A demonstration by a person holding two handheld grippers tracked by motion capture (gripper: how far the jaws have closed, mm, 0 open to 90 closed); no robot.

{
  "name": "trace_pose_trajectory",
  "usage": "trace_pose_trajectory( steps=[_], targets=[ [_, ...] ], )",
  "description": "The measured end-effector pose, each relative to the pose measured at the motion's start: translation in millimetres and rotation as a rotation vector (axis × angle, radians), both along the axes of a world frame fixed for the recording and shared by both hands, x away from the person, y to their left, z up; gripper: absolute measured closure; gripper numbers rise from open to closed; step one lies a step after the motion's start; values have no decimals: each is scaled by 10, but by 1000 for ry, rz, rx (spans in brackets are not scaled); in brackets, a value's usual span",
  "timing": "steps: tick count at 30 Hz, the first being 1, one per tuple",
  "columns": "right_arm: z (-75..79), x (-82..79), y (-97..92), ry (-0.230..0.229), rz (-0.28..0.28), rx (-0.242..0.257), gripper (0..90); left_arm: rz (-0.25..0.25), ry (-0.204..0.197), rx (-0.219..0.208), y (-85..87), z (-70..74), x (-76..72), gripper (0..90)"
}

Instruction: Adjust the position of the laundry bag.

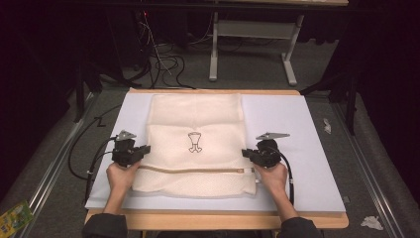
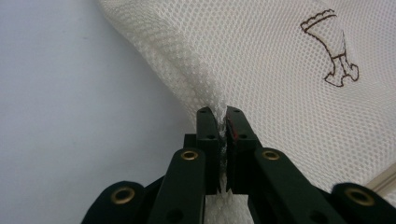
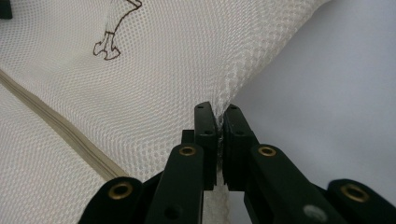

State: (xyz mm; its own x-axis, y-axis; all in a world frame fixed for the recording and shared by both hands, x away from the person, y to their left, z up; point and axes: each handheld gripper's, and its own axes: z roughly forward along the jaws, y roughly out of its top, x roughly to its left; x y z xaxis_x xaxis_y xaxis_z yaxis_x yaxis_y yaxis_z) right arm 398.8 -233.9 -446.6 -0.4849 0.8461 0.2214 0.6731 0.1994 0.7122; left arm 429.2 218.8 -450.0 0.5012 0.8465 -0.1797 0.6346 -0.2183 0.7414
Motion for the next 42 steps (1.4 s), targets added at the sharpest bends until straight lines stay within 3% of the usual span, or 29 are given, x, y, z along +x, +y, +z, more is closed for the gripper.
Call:
trace_pose_trajectory(
  steps=[12,32,42],
  targets=[
    [12,-26,-187,-5,-38,-6,875,-20,-7,-27,-172,-9,28,863],
    [3,-122,-598,-19,-122,12,874,-73,-30,-18,-585,40,105,863],
    [2,-173,-778,-24,-155,17,874,-89,-29,-41,-751,11,142,862]
  ],
)
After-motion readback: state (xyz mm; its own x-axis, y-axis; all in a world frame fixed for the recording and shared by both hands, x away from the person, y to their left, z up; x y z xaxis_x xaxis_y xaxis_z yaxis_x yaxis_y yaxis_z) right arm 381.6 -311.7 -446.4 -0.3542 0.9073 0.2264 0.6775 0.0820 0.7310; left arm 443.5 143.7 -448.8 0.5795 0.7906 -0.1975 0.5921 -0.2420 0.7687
